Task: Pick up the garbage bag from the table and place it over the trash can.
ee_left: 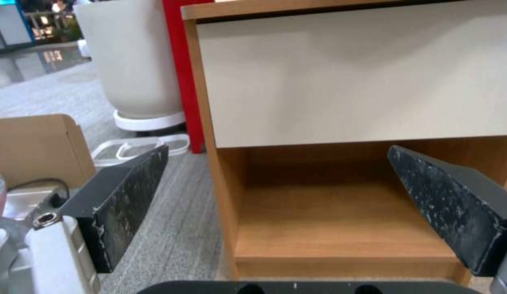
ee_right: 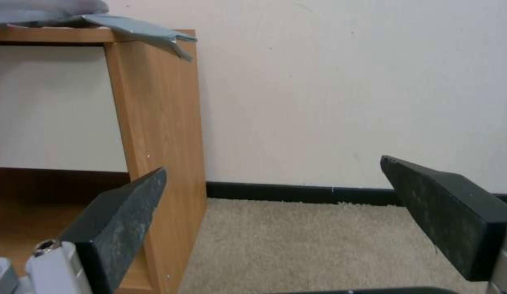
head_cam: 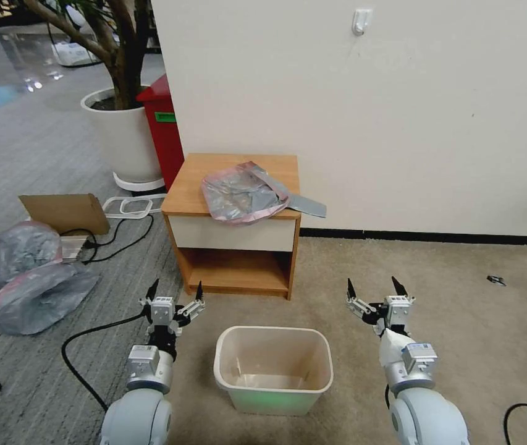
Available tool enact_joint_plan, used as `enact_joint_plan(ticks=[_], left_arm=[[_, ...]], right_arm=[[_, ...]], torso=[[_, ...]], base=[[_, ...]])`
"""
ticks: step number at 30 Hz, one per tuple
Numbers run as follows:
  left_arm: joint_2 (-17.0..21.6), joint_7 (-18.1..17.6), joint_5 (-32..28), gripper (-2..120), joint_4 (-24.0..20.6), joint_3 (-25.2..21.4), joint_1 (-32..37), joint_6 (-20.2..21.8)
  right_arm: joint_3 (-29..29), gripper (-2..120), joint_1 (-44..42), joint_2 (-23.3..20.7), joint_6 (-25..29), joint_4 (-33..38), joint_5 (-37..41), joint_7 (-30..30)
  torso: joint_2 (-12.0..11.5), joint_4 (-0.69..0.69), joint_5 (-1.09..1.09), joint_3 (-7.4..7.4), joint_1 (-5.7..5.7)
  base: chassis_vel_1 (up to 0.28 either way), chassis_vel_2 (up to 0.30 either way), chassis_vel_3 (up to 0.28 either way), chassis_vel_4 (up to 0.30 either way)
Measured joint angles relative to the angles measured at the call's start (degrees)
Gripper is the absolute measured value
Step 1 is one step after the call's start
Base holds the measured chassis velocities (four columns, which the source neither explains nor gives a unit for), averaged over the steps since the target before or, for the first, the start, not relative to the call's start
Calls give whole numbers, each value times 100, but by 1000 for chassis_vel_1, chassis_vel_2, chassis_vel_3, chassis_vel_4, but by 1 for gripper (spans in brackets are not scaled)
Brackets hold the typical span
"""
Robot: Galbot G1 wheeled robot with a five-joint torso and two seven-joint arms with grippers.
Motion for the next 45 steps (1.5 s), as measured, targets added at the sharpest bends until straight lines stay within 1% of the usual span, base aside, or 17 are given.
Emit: enact_joint_plan(ticks=[40,44,45], left_arm=[[0,0,0,100,-7,0,4,0],[13,1,-8,100,-161,-28,92,51],[27,1,-18,100,-309,-60,176,107]], right_arm=[[1,100,-1,0,0,0,1,0],[11,100,-15,12,-8,46,9,2],[22,100,-34,27,-29,101,25,6]], torso=[[0,0,0,0,0],[0,0,-1,0,0],[0,0,1,0,0]], base=[[0,0,0,0],[0,0,0,0],[0,0,0,0]])
